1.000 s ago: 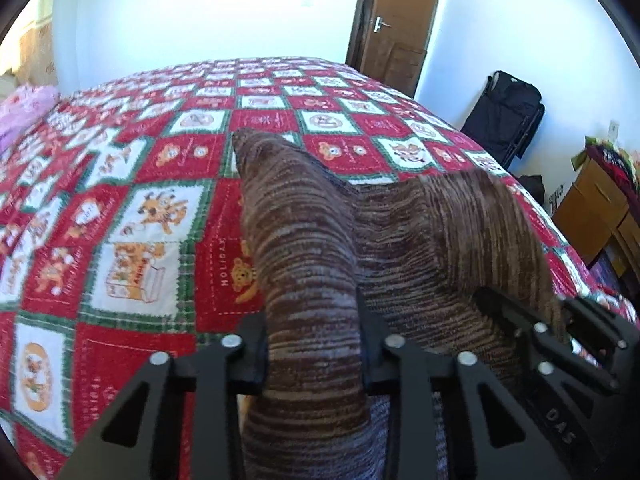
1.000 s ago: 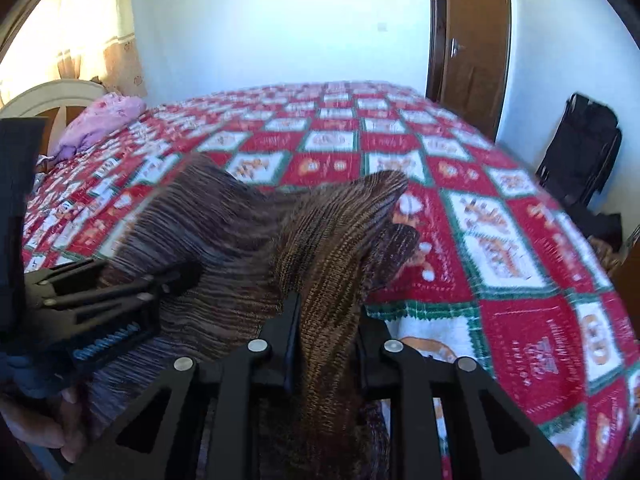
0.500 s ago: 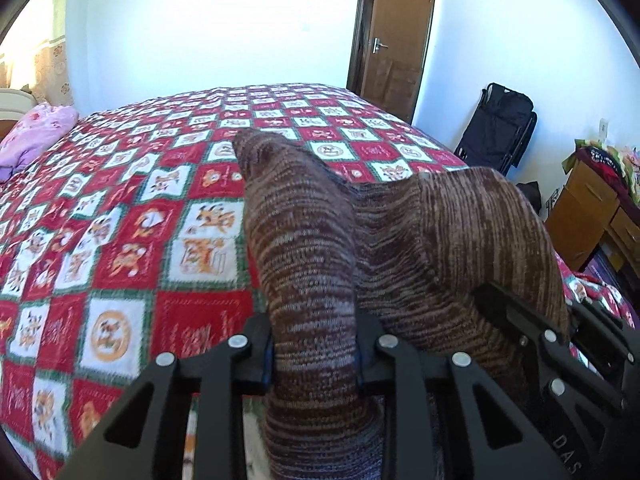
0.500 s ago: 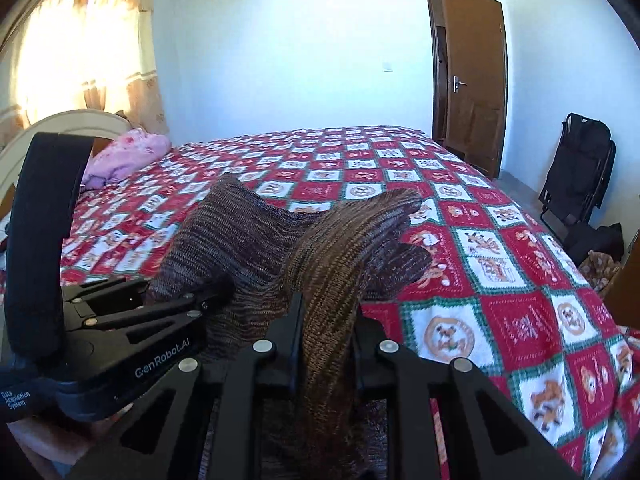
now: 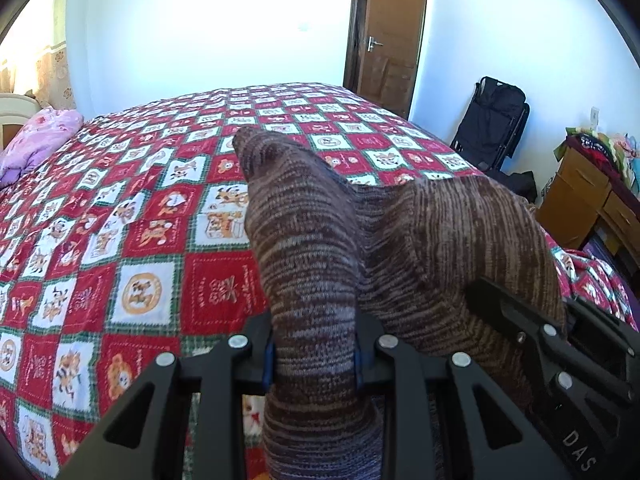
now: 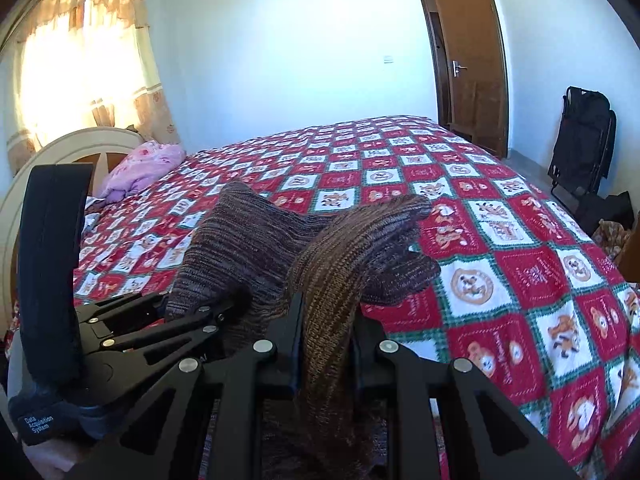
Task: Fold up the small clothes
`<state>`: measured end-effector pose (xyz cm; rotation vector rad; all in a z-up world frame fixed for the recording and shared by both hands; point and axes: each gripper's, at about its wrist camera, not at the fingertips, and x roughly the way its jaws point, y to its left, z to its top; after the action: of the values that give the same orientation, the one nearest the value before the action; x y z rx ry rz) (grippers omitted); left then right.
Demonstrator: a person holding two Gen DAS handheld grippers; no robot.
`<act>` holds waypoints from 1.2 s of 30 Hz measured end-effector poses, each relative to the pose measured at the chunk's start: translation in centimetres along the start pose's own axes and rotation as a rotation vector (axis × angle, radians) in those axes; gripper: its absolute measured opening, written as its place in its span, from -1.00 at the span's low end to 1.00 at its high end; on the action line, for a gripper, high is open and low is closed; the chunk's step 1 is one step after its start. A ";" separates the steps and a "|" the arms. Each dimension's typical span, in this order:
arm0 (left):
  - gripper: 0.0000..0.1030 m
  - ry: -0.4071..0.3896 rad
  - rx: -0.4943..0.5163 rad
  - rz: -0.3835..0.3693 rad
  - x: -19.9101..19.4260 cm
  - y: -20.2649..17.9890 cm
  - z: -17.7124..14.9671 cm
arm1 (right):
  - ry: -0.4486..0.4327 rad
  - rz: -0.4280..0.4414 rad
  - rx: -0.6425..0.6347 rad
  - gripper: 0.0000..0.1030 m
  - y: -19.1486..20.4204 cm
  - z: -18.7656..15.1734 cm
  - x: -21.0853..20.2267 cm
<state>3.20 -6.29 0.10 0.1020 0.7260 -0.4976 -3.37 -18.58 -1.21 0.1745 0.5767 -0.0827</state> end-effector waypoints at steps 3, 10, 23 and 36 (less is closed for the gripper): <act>-0.45 0.007 0.003 0.004 -0.4 0.5 -0.4 | 0.007 0.008 -0.001 -0.63 0.7 -0.6 -0.3; -0.45 0.044 -0.035 0.017 -0.8 2.3 -1.8 | 0.043 0.055 -0.006 -0.63 2.4 -1.5 -0.2; -0.45 0.046 -0.076 0.053 -2.8 5.8 -3.0 | 0.071 0.135 -0.029 -0.63 6.3 -2.1 0.5; -0.45 0.033 -0.144 0.156 -4.3 11.4 -3.9 | 0.093 0.241 -0.094 -0.63 11.8 -2.0 2.5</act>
<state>3.47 6.44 -0.91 0.0322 0.7774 -0.2948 -0.84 -6.67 -2.53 0.1562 0.6471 0.1862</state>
